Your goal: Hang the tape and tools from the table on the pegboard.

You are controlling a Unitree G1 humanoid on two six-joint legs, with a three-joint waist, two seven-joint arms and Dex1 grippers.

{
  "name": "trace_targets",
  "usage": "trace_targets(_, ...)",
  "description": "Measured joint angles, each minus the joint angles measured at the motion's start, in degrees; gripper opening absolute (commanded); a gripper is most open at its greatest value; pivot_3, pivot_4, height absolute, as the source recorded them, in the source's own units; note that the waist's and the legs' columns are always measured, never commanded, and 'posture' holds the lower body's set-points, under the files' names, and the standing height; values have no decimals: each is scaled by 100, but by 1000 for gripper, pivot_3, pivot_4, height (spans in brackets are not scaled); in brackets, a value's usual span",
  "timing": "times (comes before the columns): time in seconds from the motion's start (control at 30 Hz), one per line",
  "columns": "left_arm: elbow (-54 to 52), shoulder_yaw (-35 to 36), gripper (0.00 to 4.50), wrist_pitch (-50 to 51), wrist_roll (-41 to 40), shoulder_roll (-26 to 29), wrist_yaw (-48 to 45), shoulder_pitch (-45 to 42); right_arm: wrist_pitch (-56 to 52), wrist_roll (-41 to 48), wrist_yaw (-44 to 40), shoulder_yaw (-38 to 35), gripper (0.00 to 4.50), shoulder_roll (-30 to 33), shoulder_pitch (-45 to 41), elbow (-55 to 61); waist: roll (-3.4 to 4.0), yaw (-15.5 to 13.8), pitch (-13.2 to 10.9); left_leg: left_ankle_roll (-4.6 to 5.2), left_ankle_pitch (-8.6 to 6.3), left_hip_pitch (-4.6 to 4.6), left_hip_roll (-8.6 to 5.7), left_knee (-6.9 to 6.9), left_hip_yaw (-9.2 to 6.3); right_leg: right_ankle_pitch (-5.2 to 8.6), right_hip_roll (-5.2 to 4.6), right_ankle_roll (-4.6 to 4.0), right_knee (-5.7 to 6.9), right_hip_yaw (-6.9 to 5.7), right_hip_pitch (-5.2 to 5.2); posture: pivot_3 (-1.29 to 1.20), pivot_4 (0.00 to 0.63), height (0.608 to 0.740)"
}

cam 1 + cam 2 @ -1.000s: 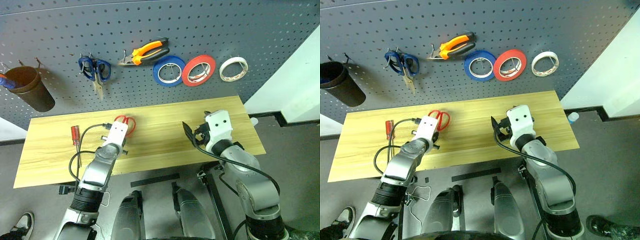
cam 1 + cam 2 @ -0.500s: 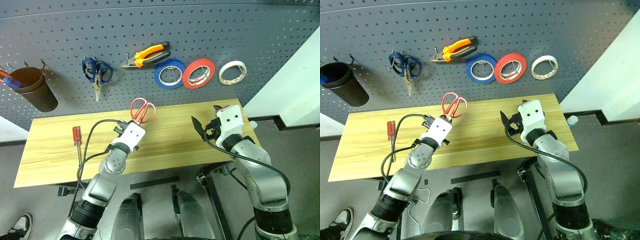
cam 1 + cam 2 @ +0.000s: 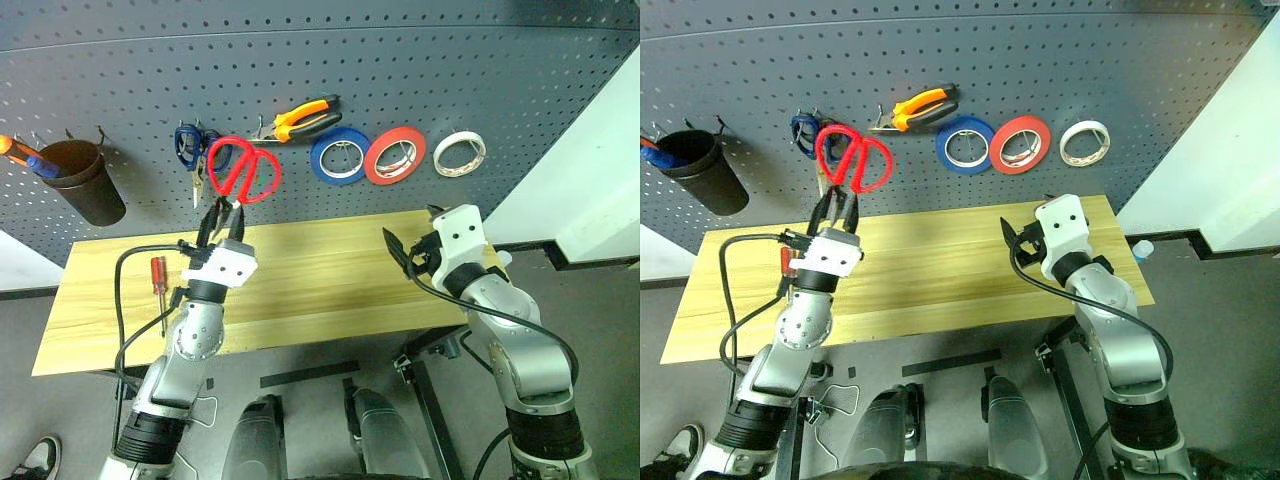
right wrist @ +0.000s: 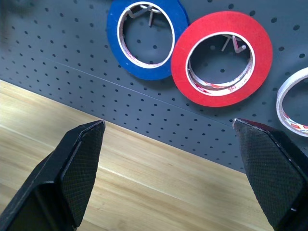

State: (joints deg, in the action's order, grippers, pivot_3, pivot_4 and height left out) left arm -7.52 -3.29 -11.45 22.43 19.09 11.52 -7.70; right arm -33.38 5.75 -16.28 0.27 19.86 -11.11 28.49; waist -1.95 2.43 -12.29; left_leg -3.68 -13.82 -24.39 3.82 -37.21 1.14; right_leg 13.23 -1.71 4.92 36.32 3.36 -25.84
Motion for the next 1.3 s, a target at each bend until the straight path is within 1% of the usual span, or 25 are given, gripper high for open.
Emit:
trace_targets(0.1,114,42,1081,0,12,-19,-10,-60,0,2,-4,0,4500,3,4,1,-6,2,15,0,0,10,0,-5,0,0,0,-1,-2,1,16,-26,141,721)
trace_targets(0.4,418,336,1081,-37,105,70,90,-237,-1,24,-94,-22,4500,11,112,39,-5,5,22,0,0,14,0,-2,-3,-6,1,9,2,1,16,-33,145,721)
trace_targets(0.7,466,700,1081,-14,271,138,298,-116,-4,24,-120,-82,4500,57,167,68,-7,5,41,0,0,18,0,-3,-3,-7,1,10,5,1,19,-28,149,721)
trace_targets(0.9,469,912,1081,99,341,150,421,-70,-3,193,-311,-93,4500,67,167,88,-9,1,42,0,0,48,1,-4,-3,-6,1,10,6,1,47,-29,150,721)
trace_targets(1.3,976,874,1081,121,335,135,495,-387,-49,290,-380,-85,4500,101,168,259,-14,4,49,0,0,71,0,-3,-2,-6,1,10,12,1,65,-45,150,721)
